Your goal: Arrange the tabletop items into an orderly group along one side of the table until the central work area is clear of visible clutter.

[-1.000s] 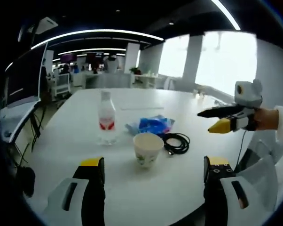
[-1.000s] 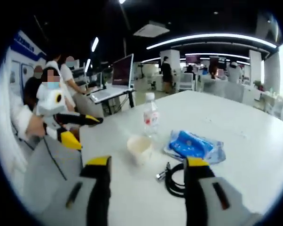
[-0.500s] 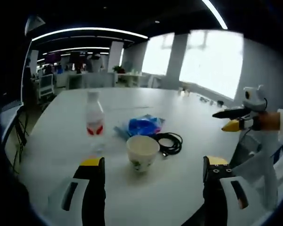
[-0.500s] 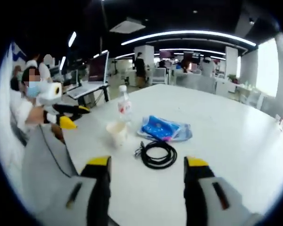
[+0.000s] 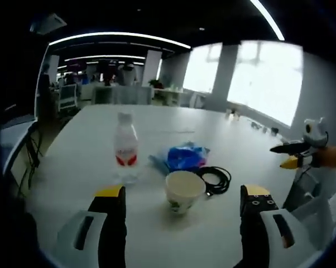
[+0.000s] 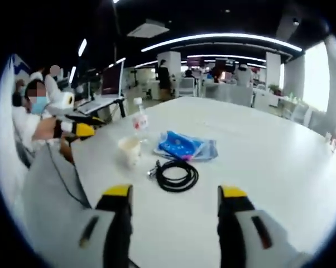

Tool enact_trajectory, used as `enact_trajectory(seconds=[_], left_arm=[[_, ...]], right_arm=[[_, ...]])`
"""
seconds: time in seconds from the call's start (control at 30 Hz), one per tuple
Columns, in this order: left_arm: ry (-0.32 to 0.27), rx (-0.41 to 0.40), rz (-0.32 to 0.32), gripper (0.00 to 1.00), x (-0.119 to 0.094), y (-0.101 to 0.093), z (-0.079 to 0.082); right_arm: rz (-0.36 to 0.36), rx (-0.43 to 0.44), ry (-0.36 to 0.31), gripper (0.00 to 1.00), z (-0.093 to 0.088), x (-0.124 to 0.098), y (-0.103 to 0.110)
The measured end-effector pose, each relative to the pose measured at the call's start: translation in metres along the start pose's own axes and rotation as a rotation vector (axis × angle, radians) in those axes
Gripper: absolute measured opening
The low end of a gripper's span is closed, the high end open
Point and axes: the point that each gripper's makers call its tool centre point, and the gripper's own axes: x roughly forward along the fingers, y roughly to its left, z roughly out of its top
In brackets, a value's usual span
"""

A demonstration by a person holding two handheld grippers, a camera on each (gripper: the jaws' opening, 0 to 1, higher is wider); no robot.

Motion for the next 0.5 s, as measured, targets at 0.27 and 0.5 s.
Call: enact_trajectory(seconds=[0.27,0.5], left_arm=[[0.006,0.023,0.018,0.8,0.014,-0.007,0.016],[0.023,0.065,-0.004,0.77,0.041,-0.016,0.034]], right_arm=[[0.018,0.03,-0.011,0.57,0.001,0.006,-0.018],[0.028,0.033,-0.015,0.55,0.005,0.012,-0.029]])
